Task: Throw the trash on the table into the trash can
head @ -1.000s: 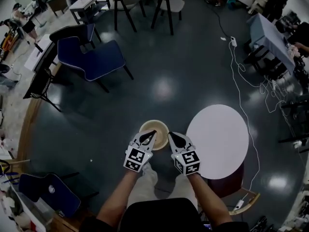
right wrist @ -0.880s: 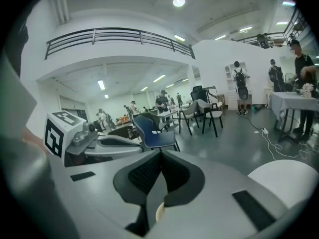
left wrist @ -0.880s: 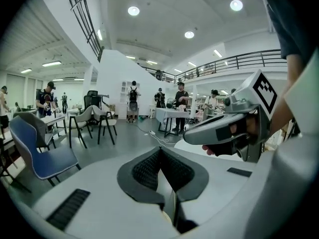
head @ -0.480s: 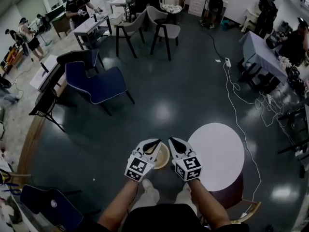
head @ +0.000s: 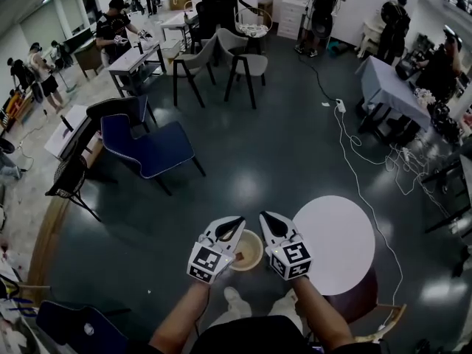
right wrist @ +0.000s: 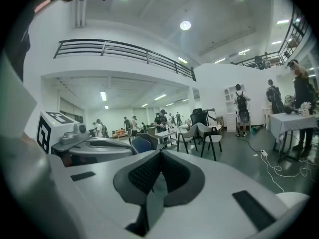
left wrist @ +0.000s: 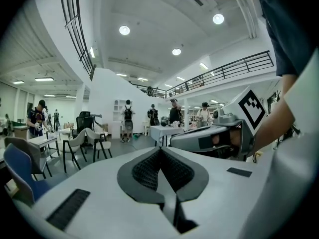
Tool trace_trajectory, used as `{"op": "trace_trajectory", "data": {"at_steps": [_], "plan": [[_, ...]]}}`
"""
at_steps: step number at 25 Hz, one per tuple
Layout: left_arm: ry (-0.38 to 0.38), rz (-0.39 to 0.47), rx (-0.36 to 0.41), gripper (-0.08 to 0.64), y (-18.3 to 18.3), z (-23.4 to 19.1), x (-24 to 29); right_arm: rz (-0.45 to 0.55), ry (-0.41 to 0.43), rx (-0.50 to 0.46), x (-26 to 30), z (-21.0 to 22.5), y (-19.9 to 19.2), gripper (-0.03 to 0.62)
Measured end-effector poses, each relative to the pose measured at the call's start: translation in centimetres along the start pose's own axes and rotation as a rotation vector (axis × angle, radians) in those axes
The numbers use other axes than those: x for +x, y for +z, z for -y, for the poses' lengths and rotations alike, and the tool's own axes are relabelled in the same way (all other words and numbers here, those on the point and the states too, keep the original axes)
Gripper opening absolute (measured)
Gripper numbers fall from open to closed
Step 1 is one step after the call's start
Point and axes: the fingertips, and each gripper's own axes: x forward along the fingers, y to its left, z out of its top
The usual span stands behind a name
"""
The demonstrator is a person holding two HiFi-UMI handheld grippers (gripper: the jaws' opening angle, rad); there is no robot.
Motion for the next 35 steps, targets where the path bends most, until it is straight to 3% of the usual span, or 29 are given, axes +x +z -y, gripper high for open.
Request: {"op": "trace_trajectory", "data": {"at_steps": [18,35], "plan": [[-0.037,0.039,0.001,0.015,1.5,2.6,-0.5,0.024,-0.031,-0.001,-3.0,-0.3,0.2,0.017],[-0.06,0.082,-0.019,0.015,3.7,10.2,-3.5,0.035,-0.055,-0.011,-11.8,-2.4,-0.7,0.017]]}}
